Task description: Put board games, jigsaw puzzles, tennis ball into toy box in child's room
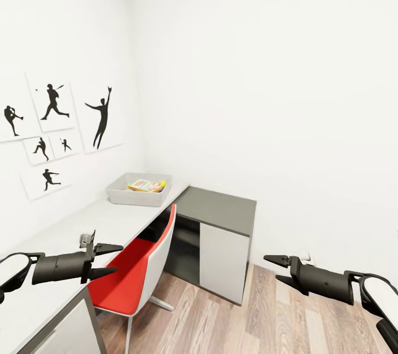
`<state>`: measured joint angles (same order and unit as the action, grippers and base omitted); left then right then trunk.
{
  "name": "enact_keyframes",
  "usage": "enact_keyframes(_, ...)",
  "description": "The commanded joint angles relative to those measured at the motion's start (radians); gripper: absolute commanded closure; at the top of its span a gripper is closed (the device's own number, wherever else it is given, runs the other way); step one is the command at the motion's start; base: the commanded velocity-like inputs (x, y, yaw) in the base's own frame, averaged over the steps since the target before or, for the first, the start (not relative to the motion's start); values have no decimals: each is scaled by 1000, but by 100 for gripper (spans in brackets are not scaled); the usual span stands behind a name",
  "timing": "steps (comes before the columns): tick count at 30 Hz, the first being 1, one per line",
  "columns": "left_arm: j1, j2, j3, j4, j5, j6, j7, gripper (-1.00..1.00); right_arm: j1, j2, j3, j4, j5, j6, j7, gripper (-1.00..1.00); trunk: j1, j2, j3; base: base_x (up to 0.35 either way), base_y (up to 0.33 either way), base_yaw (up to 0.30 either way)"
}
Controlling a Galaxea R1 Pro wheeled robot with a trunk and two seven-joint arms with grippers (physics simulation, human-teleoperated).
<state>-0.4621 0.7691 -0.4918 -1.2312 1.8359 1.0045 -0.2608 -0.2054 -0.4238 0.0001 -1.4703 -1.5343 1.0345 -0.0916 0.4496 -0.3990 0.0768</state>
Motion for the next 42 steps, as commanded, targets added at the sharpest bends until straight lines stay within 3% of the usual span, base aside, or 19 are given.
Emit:
enact_keyframes(1, -1, 1, -3, 1, -6, 0, -10, -100, 0, 0, 0, 0, -10, 2, -10, -100, 0, -1, -2, 0, 6, -141)
enact_keyframes(26, -1, 1, -3, 1, -6, 0, -10, -100, -1, 0, -1, 34, -11, 2, -10, -100, 0, -1, -34, -21, 36, -161)
enact_keyframes(42, -1, 1, -2, 1, -7, -1, -10, -100, -1, 10, -2, 45, -11, 2, -10, -100, 0, -1, -42, 0, 1, -219)
